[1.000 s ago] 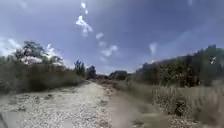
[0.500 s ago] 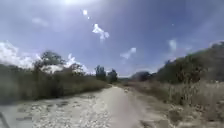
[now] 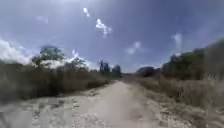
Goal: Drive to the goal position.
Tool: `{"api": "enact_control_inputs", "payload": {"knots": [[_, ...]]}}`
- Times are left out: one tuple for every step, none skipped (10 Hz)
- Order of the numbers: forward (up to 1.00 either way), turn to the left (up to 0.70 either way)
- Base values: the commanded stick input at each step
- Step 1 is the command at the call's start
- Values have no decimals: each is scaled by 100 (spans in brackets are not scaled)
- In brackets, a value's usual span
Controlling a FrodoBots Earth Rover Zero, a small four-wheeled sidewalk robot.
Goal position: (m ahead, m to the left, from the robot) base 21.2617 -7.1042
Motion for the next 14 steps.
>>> {"api": "enact_control_inputs", "payload": {"knots": [[85, 4], [85, 4], [85, 4], [85, 4], [85, 4], [85, 4], [85, 4], [85, 4], [85, 4], [85, 4], [85, 4], [85, 4], [85, 4], [85, 4]]}}
